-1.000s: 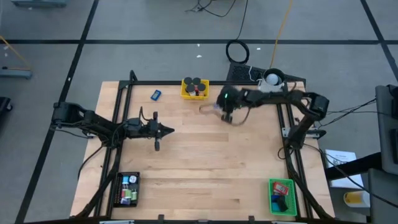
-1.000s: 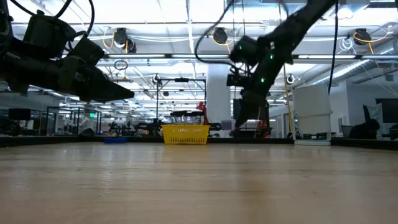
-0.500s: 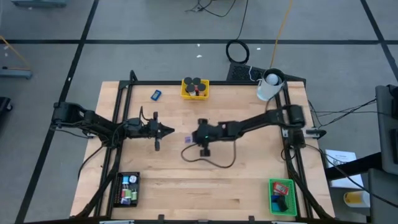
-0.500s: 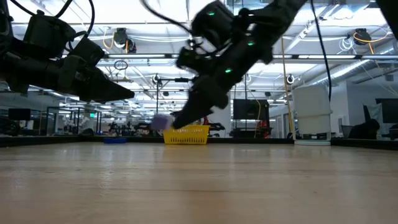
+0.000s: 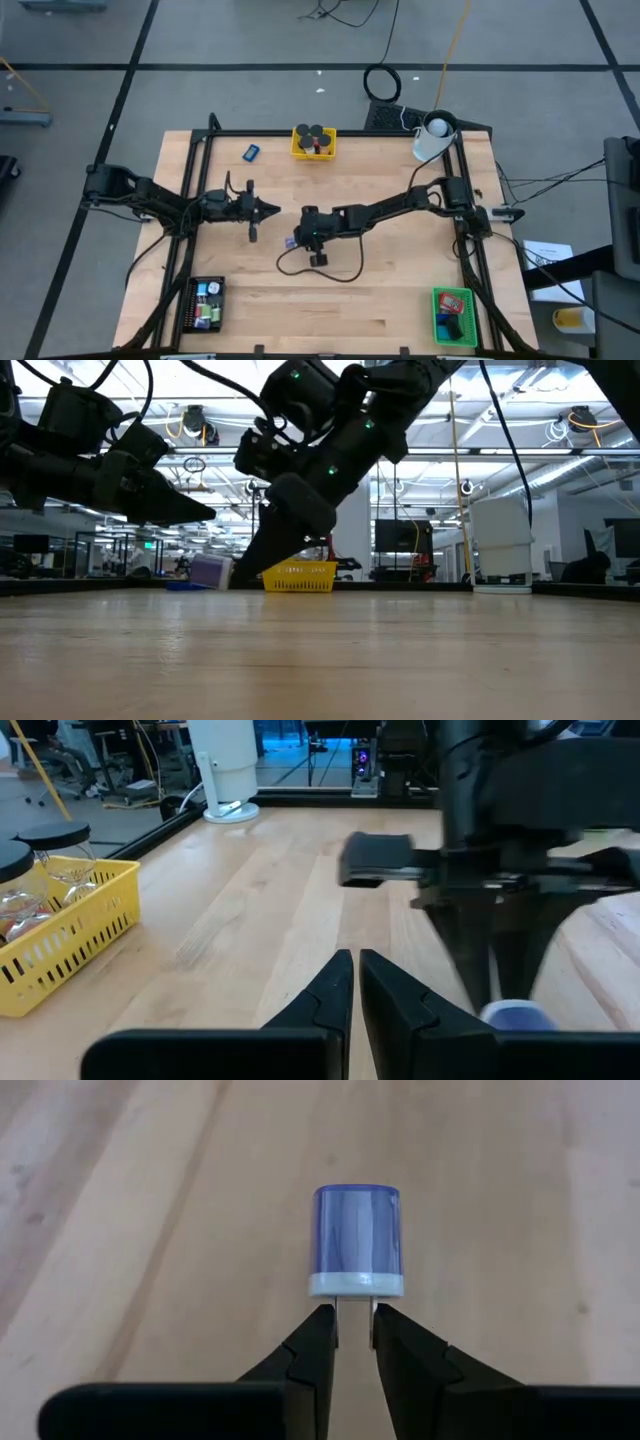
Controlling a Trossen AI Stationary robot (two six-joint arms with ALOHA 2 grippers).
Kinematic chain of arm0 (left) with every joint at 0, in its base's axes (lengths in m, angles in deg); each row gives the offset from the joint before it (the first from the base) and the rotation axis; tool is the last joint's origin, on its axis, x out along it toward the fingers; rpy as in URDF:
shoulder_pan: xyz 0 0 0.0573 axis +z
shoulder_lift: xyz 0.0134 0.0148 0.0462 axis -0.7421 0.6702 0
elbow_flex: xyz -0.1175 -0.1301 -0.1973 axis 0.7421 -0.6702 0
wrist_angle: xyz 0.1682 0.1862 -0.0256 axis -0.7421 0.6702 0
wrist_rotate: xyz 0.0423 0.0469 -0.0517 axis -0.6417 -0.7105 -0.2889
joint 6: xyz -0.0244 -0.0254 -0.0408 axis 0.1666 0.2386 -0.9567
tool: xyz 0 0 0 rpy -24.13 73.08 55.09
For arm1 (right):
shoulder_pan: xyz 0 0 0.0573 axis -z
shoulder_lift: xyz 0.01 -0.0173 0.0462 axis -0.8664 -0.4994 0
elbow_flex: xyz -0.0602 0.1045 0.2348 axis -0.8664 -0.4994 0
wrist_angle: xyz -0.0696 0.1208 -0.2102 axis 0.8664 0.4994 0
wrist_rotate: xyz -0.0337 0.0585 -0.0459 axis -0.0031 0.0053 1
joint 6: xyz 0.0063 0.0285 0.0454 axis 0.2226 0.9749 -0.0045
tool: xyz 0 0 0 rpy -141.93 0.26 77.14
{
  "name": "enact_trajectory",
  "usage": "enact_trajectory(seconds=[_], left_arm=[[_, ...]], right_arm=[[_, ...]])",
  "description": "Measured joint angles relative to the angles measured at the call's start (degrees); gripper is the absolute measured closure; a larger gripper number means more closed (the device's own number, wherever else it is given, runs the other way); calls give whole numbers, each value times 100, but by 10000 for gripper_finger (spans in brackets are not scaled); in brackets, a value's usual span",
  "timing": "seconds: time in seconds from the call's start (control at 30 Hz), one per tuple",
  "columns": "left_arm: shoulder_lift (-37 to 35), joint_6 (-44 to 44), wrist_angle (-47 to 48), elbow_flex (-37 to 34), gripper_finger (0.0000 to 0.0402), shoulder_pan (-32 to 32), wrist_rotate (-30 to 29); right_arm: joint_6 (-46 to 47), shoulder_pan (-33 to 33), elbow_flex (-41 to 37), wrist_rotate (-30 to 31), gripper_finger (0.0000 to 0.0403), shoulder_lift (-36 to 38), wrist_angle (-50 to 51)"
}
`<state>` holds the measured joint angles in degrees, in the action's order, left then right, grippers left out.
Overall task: Pick & Place Office items
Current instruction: Put the purple charger adapter into the black bin
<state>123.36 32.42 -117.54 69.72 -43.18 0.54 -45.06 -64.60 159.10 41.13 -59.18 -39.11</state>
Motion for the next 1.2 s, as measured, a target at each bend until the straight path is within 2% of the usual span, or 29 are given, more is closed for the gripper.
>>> enact_trajectory(seconds=[0.23, 0.53, 0.67, 0.77, 0.87, 1.03, 1.2], left_arm=[[0, -6, 0, 0, 371, -2, 0], [0, -236, 13, 0, 371, 0, -2], [0, -502, 44, 0, 371, -1, 3], [2, -462, 100, 0, 371, -78, -13], [2, -411, 98, 5, 371, -232, -210], [0, -571, 446, 253, 371, -422, -495], [2, -653, 1998, 1080, 371, -515, -454]], right_arm=[[9, -119, -25, 2, 335, -9, -22], [10, -125, -25, 145, 262, 16, -73], [-38, -188, -32, 465, 248, 496, 381], [-380, -302, -291, 821, 268, 1056, 665], [-566, -350, -1279, 1212, 310, 1561, -446], [-343, -199, -3469, 1104, 390, 2442, -2933], [60, -186, -5097, 1072, 388, 3149, -5036]])
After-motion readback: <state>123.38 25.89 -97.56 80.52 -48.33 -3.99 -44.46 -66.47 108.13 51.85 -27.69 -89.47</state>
